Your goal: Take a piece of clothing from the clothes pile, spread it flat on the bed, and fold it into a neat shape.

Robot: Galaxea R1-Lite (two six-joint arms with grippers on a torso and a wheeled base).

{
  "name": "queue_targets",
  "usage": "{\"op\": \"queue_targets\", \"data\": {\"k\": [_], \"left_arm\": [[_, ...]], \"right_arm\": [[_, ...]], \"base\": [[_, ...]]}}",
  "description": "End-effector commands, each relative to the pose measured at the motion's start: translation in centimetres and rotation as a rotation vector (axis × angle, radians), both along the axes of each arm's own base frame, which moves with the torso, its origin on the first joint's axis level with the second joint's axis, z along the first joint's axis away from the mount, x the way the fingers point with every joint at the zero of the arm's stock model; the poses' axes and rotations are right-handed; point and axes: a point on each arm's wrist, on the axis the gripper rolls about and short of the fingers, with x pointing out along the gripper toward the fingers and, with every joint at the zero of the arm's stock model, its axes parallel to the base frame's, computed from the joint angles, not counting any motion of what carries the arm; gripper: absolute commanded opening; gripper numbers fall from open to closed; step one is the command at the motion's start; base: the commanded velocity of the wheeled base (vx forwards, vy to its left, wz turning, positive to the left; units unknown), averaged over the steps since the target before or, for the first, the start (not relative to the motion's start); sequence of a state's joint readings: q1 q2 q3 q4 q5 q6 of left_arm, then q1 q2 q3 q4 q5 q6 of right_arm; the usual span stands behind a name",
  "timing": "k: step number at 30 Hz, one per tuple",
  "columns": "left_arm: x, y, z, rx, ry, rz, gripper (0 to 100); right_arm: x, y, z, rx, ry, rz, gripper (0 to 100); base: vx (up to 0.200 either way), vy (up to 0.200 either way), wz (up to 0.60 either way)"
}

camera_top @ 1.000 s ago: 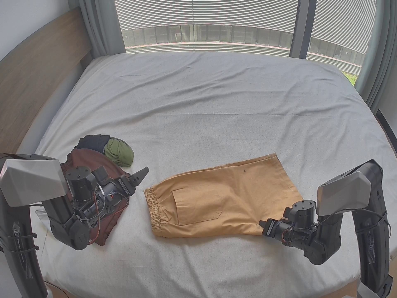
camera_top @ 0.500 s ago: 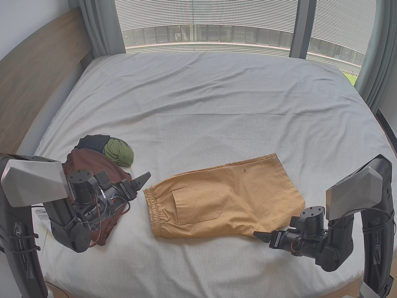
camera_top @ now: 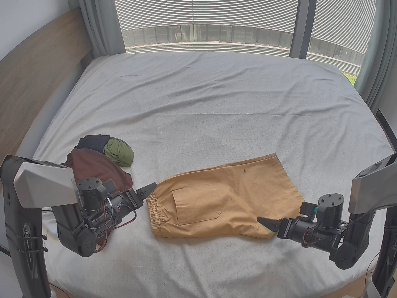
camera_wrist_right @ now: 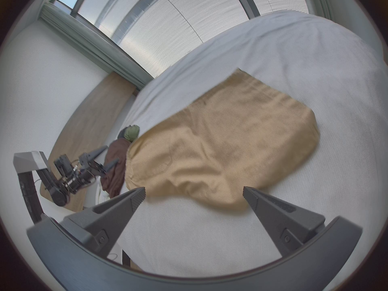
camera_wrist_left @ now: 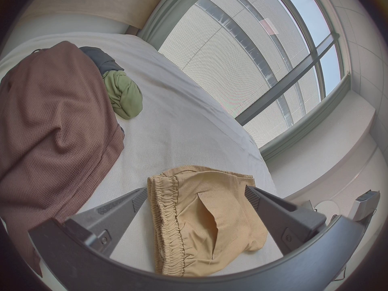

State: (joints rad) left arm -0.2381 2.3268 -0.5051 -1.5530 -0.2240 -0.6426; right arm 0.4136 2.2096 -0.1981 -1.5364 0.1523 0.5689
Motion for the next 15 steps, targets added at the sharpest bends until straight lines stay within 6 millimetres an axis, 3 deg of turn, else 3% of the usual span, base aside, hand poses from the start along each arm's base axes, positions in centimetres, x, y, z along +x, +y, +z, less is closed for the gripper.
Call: {"op": "queue_targets", "data": {"k": [1,6,15], "left_arm": [[-0.1,-0.4,-0.4,-0.02,0.022,-0.008,100],[-0.2,-0.6,-1.0,-0.048,0.058,-0.003,100],[-0.2,-0.6,-3.0,-0.031,0.11,0.005,100]], "right_arm": [[1.8,0.7,1.9,0.058,-0.108,-0.001,100],[4.8,1.8,2.5,0.148,-0.162,-0.023,100],[7.4,3.0,2.7,0.178,-0.137,-0.025,100]], "base": [[0.0,0.0,0.0],[0.0,0.0,0.0],[0.0,0.0,0.0]]}}
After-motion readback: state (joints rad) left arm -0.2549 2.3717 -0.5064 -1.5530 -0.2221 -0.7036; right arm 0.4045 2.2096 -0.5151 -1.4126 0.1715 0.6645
